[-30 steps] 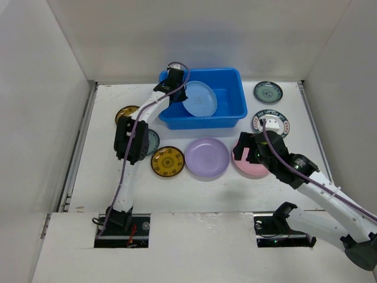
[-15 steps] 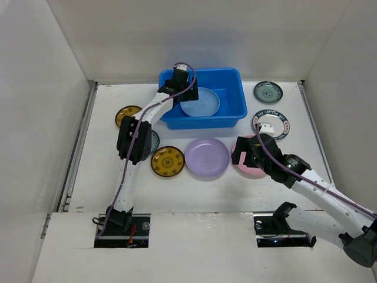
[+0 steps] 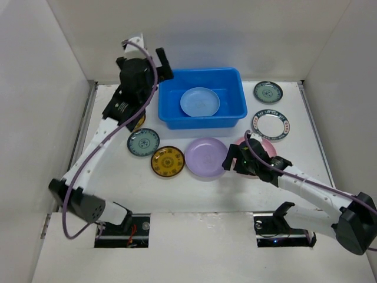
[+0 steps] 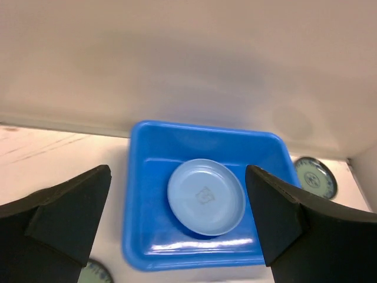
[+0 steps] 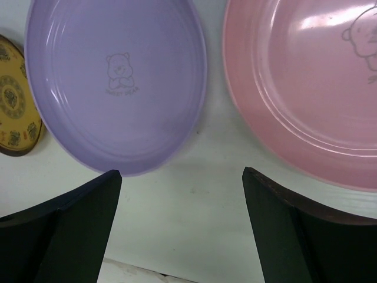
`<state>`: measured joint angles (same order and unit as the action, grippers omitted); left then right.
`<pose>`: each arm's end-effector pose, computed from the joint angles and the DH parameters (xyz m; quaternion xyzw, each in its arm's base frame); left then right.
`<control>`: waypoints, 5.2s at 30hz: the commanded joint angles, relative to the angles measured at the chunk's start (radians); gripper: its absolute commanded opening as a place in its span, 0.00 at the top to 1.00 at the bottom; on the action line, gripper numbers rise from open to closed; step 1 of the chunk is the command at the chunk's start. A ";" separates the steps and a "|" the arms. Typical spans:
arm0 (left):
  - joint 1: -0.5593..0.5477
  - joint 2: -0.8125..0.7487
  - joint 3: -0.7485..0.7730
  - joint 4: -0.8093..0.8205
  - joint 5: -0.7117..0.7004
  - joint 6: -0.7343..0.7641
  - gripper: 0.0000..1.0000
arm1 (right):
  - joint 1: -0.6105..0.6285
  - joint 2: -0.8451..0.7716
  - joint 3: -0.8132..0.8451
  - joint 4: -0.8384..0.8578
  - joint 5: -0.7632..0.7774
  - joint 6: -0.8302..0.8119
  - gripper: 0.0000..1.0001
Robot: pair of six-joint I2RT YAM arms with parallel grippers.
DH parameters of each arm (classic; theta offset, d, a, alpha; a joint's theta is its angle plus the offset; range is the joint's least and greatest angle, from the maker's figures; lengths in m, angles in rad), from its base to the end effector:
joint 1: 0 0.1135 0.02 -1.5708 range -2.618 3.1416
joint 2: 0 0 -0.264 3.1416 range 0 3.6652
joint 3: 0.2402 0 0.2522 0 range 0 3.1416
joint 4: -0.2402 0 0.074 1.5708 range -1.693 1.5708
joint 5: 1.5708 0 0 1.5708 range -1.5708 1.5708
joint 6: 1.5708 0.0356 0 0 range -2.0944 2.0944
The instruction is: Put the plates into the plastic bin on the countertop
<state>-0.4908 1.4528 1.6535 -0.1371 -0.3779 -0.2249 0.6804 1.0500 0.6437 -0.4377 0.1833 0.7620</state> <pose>0.2918 -0.1411 0.4901 -0.0467 0.6843 -0.1305 0.7159 0.1672 0.1269 0.2193 0.0705 0.9287 0.1695 0.3223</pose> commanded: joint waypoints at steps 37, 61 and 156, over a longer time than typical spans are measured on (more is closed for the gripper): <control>0.338 -0.741 -0.773 -0.490 -0.099 -0.266 0.00 | 0.096 0.135 0.033 0.095 0.053 0.258 0.97; 0.334 -0.715 -0.816 -0.446 0.059 -0.314 0.00 | -0.287 0.615 1.092 -0.114 0.008 -0.245 0.96; 0.191 -0.526 -0.756 -0.354 0.105 -0.304 0.00 | -0.678 0.002 -0.167 0.037 -0.081 0.287 0.96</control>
<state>-0.3088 0.9447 0.8799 -0.4847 -0.2653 -0.5323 0.0074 1.0561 0.4740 -0.4408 0.1127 1.0512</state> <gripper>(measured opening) 0.997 0.069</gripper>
